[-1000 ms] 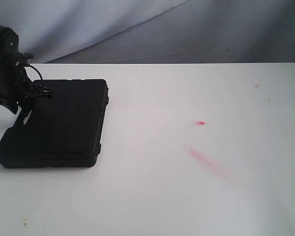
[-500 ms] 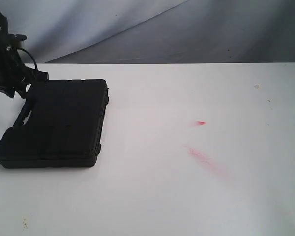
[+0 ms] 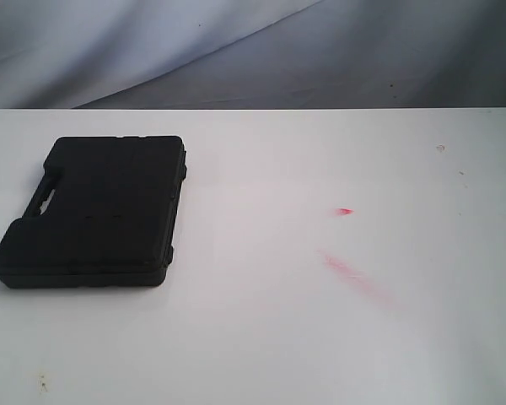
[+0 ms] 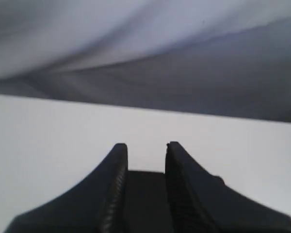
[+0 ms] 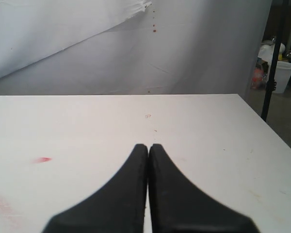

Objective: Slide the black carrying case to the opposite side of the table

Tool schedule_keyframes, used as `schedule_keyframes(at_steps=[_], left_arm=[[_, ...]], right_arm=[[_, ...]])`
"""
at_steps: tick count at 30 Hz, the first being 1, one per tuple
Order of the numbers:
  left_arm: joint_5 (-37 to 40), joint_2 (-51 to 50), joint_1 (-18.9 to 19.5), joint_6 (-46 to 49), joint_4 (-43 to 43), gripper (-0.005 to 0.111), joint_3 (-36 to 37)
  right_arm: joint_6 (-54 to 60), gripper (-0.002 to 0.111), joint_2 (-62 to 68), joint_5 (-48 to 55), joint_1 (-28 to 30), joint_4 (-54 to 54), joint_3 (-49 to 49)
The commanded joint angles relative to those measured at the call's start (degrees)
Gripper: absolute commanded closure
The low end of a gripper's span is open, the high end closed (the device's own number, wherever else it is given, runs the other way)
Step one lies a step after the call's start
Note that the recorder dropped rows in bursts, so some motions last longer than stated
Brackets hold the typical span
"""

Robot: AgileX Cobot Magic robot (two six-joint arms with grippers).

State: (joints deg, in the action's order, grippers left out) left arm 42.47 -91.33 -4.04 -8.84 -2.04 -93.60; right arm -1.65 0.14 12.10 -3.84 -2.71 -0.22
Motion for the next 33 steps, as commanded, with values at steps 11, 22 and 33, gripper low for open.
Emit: schedule_keyframes(at_steps=[11,22,33], left_arm=[[-11.13,26.84,0.06,1.69,-0.03,0.083,11.67],[-20.05,52.27,0.06,2.04,-2.62,0.086,37.09],[-19.93,77.89,0.06,1.82,-4.41,0.086,58.24]], right_arm=[[-0.05,0.108,-0.14,0.12,0.40,0.47,0.22],[-0.05,0.108,-0.14,0.12,0.40,0.47,0.22],[-0.05,0.108,-0.14,0.12,0.40,0.47,0.22]])
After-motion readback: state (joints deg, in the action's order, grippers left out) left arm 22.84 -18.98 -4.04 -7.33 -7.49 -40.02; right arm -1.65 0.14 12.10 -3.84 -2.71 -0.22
